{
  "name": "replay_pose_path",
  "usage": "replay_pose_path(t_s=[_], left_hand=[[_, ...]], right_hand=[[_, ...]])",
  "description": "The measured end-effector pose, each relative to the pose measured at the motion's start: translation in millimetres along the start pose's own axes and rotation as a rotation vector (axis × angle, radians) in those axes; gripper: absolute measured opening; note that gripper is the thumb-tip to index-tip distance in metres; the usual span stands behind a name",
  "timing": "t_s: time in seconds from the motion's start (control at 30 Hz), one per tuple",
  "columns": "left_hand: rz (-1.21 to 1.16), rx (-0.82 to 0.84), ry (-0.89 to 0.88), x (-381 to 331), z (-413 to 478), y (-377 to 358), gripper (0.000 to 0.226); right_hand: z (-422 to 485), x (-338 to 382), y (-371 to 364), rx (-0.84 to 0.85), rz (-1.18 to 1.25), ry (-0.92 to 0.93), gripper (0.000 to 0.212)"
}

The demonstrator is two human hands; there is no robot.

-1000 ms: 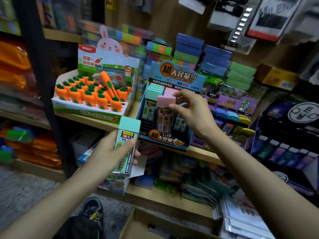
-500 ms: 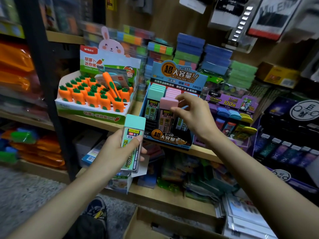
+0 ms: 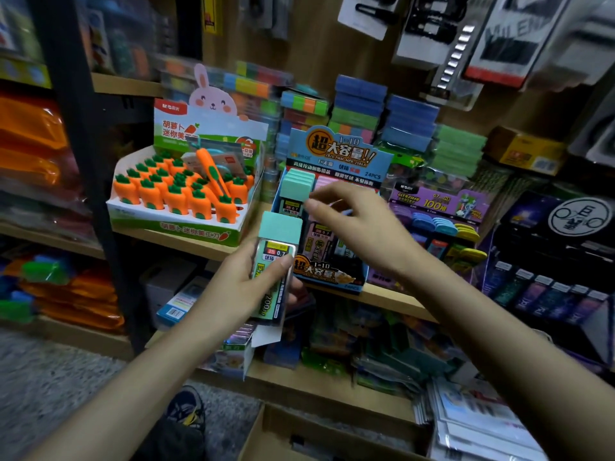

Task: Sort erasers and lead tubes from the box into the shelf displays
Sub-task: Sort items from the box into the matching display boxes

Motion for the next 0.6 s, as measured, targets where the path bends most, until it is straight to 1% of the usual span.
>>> replay_pose_path(t_s=[0.03,0.07,0.13,0.2,0.27,0.33,0.4,0.5,0.6], left_hand=[[-0.015,0.005,-0.012,-1.9,1.5,-1.6,0.031],[-0.021,-0.002,-0.024,-3.8,3.0,-2.2,0.031],[0.002,-0.032,-0.046,-8.0,6.5,-1.3,0.031],[0.111,-0.069,-0.087,-12.2,11.8,5.1,0.039],[0.294,-0.128,-0.11,-13.7,19.2,15.4,0.054],[0.482,-0.192,-0.102,-6.9,27.5,25.9,0.065],[0.61,-0.247,-0.057,6.6,33.6,31.4,0.069],[0.638,-0.236,0.011,28.7,39.6,27.2,0.071],[0.649,-0.208,0.017,39.8,44.5,21.4,0.065]], right_hand=[[1.3,4.4,-4.5,0.101,0.101,-0.013,0.028],[3.2,7.6,-7.8,0.168,0.162,-0.016,0.026],[8.4,12.5,-9.5,0.2,0.227,-0.012,0.018],[16.8,13.8,-5.6,0.144,0.265,-0.008,0.012],[29.9,11.3,1.6,0.025,0.254,-0.02,0.008],[45.0,7.3,7.6,-0.095,0.176,-0.017,0.01],[57.3,2.5,7.2,-0.171,0.076,-0.017,0.013],[67.5,-4.6,-2.0,-0.2,-0.005,-0.031,0.012],[72.1,-11.0,-15.2,-0.155,-0.118,-0.004,0.017]])
Point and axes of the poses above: each hand's wrist, its own z-axis towards the middle knuckle, its own y-axis out of the back of the hand, x = y × z, the point moved 2 cm from there along z, towards the middle knuckle, and after that the axes turned 3 degrees about -z, right-handed, at the moved point
